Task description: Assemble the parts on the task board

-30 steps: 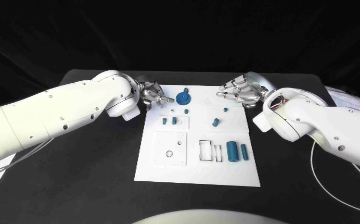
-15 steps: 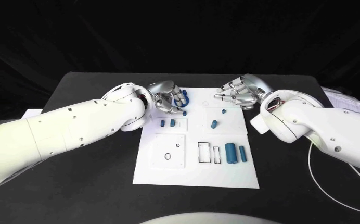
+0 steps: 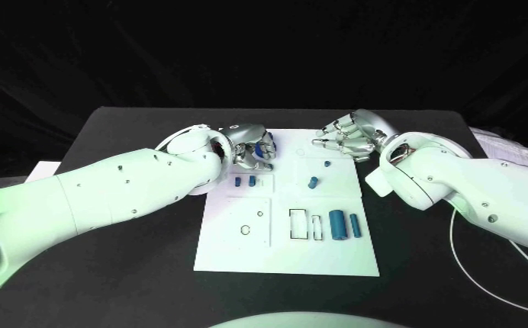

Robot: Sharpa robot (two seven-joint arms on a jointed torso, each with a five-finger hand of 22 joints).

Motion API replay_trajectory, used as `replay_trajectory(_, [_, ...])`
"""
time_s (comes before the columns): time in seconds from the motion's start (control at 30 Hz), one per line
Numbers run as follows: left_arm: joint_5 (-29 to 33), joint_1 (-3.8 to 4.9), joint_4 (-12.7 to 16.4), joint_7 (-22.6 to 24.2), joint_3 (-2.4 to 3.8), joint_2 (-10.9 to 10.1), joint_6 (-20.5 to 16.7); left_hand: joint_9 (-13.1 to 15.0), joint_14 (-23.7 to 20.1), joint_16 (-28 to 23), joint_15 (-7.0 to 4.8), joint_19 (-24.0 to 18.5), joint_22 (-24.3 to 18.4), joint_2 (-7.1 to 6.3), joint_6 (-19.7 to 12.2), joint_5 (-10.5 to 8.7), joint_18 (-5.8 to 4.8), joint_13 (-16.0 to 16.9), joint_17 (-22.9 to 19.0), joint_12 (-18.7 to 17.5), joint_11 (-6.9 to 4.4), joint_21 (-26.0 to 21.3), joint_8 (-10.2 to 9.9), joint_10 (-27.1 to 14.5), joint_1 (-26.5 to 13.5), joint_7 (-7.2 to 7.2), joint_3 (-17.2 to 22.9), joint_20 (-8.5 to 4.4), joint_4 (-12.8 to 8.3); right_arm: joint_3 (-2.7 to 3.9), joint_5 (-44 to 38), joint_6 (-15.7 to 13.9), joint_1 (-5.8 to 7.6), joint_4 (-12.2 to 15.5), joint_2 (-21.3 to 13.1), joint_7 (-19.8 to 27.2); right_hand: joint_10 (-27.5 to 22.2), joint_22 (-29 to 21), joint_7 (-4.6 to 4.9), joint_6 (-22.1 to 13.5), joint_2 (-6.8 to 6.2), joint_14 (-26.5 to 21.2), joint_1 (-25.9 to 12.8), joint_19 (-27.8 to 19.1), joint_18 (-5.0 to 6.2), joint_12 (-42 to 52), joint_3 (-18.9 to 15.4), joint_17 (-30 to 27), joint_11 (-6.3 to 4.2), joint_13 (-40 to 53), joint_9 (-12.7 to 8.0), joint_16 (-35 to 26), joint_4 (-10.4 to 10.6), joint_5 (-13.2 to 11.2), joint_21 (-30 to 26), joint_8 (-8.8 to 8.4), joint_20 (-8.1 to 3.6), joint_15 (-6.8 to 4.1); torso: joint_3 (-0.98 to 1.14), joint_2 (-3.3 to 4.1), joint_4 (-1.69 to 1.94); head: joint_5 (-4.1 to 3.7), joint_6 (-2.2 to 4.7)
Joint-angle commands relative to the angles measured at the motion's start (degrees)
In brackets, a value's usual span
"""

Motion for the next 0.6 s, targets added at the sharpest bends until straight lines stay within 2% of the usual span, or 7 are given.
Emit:
replay_trajectory(0.03, [-3.26, -0.03, -0.31, -2.45, 0.04, 0.43, 2.74, -0.22, 1.01, 0.39, -0.31, 0.51, 0.92, 0.69, 0.64, -0.02, -0.6, -0.39, -0.06, -0.52, -0.07, 1.16, -0.3, 0.75, 0.1, -0.03, 0.58, -0.03, -0.12, 0.0, -0.14, 0.22, -0.06, 0.06, 0.09, 0.68, -0.22, -0.03, 0.07, 0.27, 0.25, 1.87, -0.44, -0.23, 0.45, 0.02, 0.11, 0.01, -0.02, -0.05, 0.05, -0.16, 0.37, 0.13, -0.26, 0.13, -0.01, 0.25, 0.04, -0.02, -0.01, -0.05, -0.02])
replay_trajectory(0.6, [-3.94, -0.08, -2.67, -3.87, 0.04, 2.74, 5.24, -1.61, 1.51, 0.31, -0.96, 2.51, 6.59, 0.05, 2.66, -0.07, -1.84, -2.36, -1.85, -3.05, -0.67, 8.39, -1.74, 4.59, -0.36, -0.25, 3.35, -0.62, -0.32, 0.0, -0.14, 0.28, -0.08, 0.0, 0.35, 0.74, -0.18, -0.04, 0.06, 0.28, 0.32, 1.88, -0.34, -0.22, 0.46, 0.12, 0.11, 0.02, -0.03, 0.0, 0.05, -0.16, 0.38, 0.2, -0.27, 0.14, -0.02, 0.24, 0.07, -0.02, 0.07, -0.09, -0.23])
